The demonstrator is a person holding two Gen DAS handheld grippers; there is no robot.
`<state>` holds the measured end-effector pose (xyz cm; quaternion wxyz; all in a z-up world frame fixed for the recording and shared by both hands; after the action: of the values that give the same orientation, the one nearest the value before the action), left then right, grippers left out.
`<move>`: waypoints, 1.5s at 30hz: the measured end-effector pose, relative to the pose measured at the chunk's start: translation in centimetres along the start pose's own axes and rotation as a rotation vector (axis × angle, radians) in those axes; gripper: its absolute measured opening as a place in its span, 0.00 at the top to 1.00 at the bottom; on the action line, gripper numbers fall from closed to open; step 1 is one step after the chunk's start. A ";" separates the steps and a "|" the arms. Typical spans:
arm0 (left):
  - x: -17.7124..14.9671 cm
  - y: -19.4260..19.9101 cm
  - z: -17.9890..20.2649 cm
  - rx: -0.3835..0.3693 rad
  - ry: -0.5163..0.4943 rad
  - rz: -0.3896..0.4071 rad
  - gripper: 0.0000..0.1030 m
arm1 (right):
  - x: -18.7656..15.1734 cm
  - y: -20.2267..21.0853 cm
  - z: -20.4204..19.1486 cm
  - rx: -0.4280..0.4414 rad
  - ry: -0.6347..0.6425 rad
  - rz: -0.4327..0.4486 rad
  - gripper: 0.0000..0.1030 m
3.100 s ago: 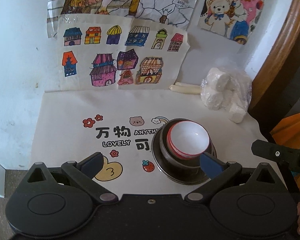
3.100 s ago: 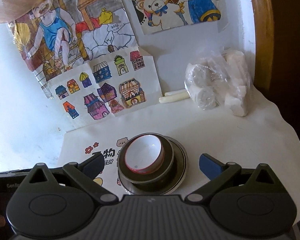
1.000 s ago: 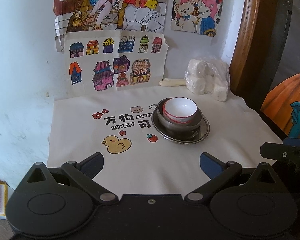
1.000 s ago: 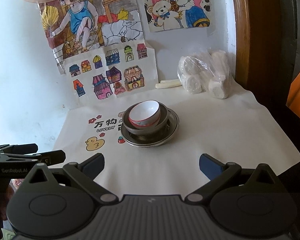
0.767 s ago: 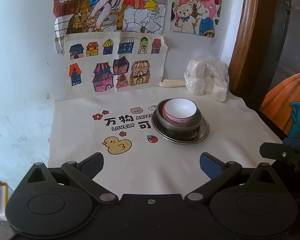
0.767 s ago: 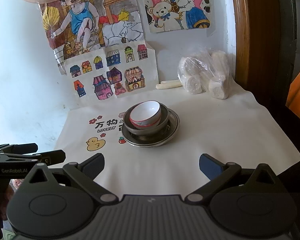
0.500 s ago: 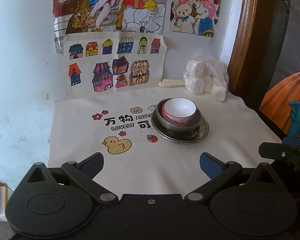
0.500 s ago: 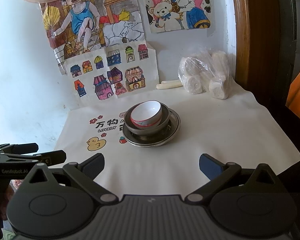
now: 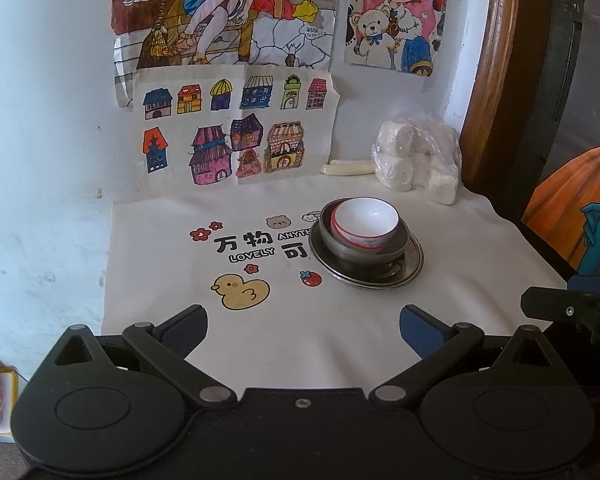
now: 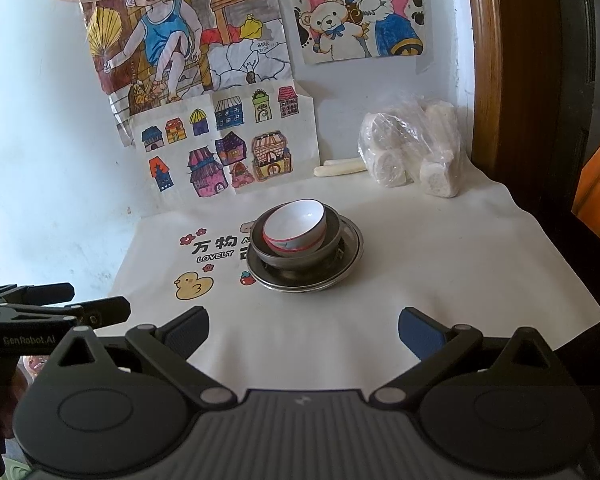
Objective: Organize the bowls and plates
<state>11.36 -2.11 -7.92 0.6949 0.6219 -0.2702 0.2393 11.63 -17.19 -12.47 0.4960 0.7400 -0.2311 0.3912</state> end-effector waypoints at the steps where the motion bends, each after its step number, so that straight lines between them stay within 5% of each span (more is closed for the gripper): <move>1: 0.0 0.0 0.0 0.000 -0.001 0.000 0.01 | 0.0 0.0 0.0 0.001 0.000 -0.001 0.00; 45: 0.7 -0.3 0.4 -0.068 0.019 0.007 0.03 | 0.4 -0.4 1.1 -0.011 -0.004 -0.002 0.00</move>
<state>12.04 -2.57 -7.68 0.7172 0.5949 -0.2737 0.2383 12.52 -18.00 -12.59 0.5000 0.7382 -0.2334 0.3881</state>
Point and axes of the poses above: each gripper's, at about its wrist camera, not at the fingertips, and y roughly against the way its jaws point, z to its right, x to its top, the point moved 8 cm from there along -y, roughly the way its jaws point, and after that the axes turned 9 degrees about -z, right-handed, at the moved point
